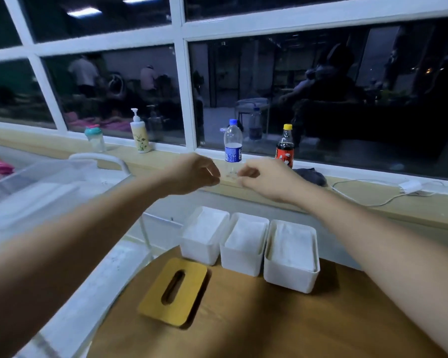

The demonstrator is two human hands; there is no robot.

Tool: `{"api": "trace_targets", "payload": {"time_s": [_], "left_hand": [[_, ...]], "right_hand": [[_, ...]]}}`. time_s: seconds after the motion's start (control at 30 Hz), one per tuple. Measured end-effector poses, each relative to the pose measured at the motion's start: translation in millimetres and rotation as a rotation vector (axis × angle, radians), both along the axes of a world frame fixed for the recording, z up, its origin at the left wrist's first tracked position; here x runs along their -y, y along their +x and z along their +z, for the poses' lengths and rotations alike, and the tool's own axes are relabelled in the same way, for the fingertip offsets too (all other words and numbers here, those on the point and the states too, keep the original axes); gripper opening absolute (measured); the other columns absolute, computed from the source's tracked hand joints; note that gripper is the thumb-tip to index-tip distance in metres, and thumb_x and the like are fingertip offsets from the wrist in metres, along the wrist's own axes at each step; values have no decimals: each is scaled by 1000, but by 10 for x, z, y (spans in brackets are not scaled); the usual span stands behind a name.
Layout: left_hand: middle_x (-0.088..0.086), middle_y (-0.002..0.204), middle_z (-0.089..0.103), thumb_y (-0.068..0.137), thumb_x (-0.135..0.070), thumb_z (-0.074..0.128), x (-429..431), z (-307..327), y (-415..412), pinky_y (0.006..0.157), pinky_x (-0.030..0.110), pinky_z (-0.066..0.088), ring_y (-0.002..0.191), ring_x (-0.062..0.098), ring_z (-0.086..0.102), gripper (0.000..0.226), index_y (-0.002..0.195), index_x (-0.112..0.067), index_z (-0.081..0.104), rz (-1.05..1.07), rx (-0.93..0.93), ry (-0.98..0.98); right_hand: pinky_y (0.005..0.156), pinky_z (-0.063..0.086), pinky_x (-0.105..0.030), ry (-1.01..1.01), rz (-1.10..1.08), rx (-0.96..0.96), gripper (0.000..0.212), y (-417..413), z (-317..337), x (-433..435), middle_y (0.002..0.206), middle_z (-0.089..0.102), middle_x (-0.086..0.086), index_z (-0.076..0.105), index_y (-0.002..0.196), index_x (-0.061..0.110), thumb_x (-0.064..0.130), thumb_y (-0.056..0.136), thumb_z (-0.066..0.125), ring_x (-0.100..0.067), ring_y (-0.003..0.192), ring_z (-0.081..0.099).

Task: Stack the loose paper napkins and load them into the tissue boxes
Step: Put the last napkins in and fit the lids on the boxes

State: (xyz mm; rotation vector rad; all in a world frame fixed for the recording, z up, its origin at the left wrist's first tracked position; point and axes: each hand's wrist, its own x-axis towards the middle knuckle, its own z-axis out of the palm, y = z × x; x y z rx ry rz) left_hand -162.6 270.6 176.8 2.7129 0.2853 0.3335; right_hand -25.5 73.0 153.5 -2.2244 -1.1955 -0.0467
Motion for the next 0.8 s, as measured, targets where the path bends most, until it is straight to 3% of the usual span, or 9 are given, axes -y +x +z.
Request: {"api": "trace_targets", "payload": {"time_s": [0.1, 0.23, 0.37, 0.47, 0.57, 0.67, 0.8], "left_hand": [[-11, 87, 81, 98, -29, 76, -315, 358, -437, 78, 29, 58, 85, 6, 76, 7, 98, -34, 81, 112, 70, -14], [-13, 89, 81, 99, -24, 73, -761, 654, -996, 70, 26, 54, 81, 2, 78, 11, 96, -30, 82, 243, 113, -61], [-12, 89, 82, 99, -25, 75, -1235, 787, -1512, 71, 28, 56, 82, 4, 79, 9, 95, -28, 82, 367, 142, -71], [-7, 89, 83, 98, -19, 76, -1578, 759, -1817, 74, 31, 63, 83, 8, 80, 8, 98, -24, 82, 446, 116, -77], [-1, 92, 82, 94, -22, 82, -1848, 666, -2033, 68, 25, 59, 84, 10, 79, 9, 103, -24, 81, 528, 34, -72], [1, 100, 82, 89, -32, 88, -2083, 555, -2167, 64, 24, 57, 88, 17, 78, 27, 114, -26, 79, 601, -132, -7], [11, 106, 81, 91, -37, 85, -2209, 428, -2200, 71, 27, 61, 90, 27, 80, 48, 127, -7, 75, 641, -368, 84]], "right_hand": [[79, 48, -17, 78, 80, -16, 9, -313, 272, -456, 93, 74, 17, 79, 101, 28, 33, 94, 77, -2, 92, 68], [86, 55, -26, 120, 180, -32, 7, -764, 533, -1035, 95, 76, 15, 79, 98, 29, 34, 94, 75, -7, 96, 70], [81, 53, -27, 113, 256, -3, 9, -1216, 682, -1558, 98, 76, 15, 79, 99, 28, 32, 95, 73, -8, 95, 69], [86, 53, -29, 69, 310, 29, 13, -1550, 711, -1923, 103, 76, 10, 80, 103, 25, 31, 95, 73, -12, 98, 68], [89, 55, -32, 19, 344, 59, 16, -1819, 699, -2227, 105, 74, 11, 79, 107, 25, 33, 95, 72, -14, 102, 67], [94, 56, -34, -24, 374, 73, 22, -2011, 679, -2469, 108, 73, 9, 76, 114, 24, 34, 95, 71, -15, 105, 67], [98, 55, -36, -88, 360, 124, 28, -2120, 650, -2690, 118, 72, 7, 73, 121, 27, 37, 94, 70, -18, 111, 64]]}}
